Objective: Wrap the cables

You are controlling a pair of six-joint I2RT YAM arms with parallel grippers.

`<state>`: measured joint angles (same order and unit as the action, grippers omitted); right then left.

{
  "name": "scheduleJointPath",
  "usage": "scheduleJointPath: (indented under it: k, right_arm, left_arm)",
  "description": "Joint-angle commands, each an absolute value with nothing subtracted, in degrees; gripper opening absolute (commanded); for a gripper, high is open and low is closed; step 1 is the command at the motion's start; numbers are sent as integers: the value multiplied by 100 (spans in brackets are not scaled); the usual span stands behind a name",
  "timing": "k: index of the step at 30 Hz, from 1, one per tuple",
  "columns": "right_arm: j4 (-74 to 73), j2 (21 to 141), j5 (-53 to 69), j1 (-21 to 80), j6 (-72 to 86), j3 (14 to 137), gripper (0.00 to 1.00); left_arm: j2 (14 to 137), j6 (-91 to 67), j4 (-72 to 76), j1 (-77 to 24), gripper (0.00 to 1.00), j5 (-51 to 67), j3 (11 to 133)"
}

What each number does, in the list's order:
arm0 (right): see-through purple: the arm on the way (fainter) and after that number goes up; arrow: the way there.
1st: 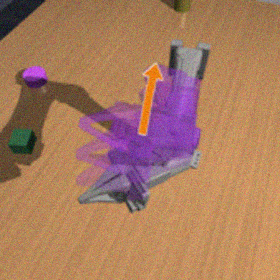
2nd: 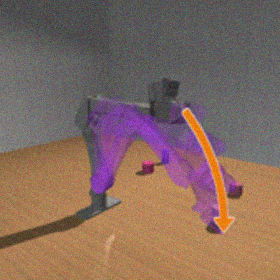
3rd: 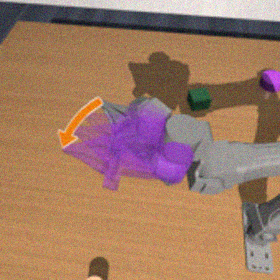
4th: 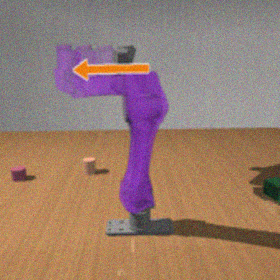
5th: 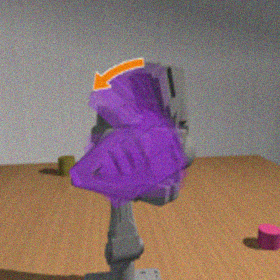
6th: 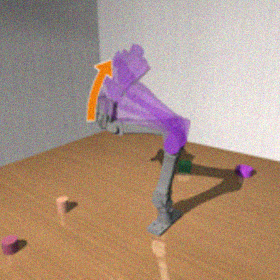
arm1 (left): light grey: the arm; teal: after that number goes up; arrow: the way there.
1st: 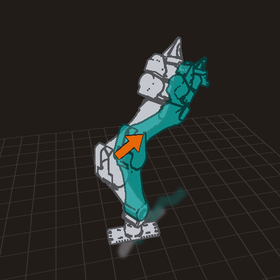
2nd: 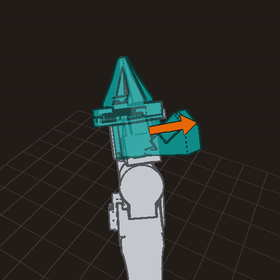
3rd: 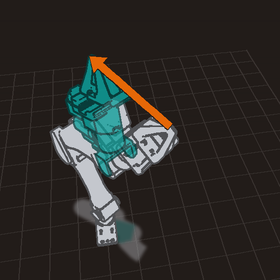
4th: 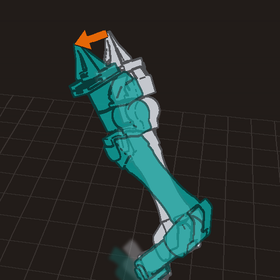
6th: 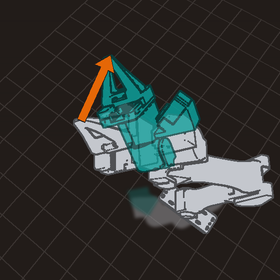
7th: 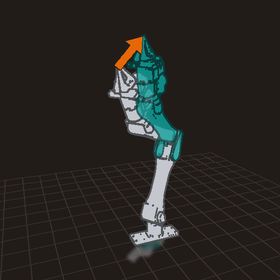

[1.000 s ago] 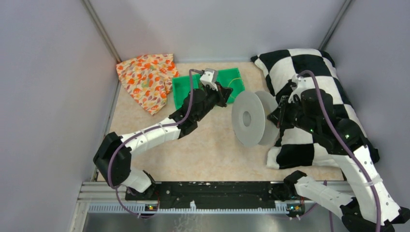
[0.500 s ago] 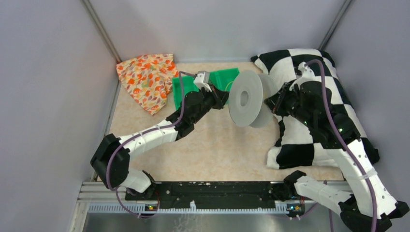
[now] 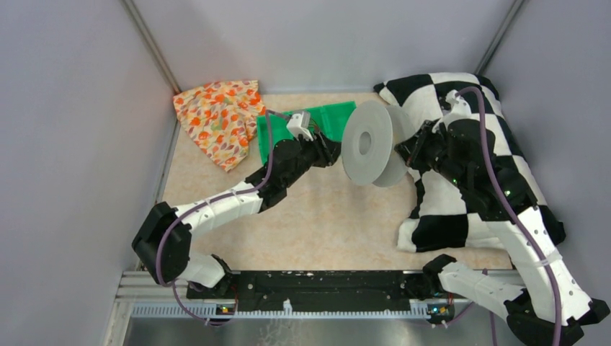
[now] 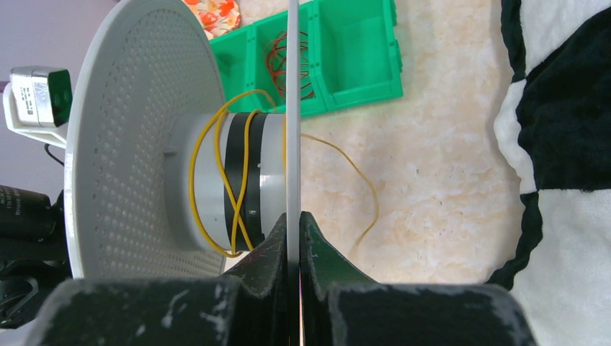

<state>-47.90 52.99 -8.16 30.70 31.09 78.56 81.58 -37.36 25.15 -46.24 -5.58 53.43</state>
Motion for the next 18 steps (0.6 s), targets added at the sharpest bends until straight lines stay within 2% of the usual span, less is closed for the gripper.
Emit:
scheduleJointPath:
  k: [1, 5, 14, 18]
  right_arm:
    - [-4160, 5274, -548, 3127, 3176, 8172, 0]
    - [-4245, 5299, -572, 3129, 3110, 8261, 0]
    - [-4561, 5439, -600, 3128, 3082, 8748, 0]
    - [-4652, 5565, -584, 3129, 3171, 9114, 0]
  left_arm:
    - [7772, -3566, 2912, -4746, 51, -433, 5345]
    - [7687, -3314, 2922, -4746, 69, -448, 5310]
    - [7267, -2603, 2949, -4728, 78, -689, 5105]
    - [7102, -2398, 2853, -4713, 88, -1086, 5026]
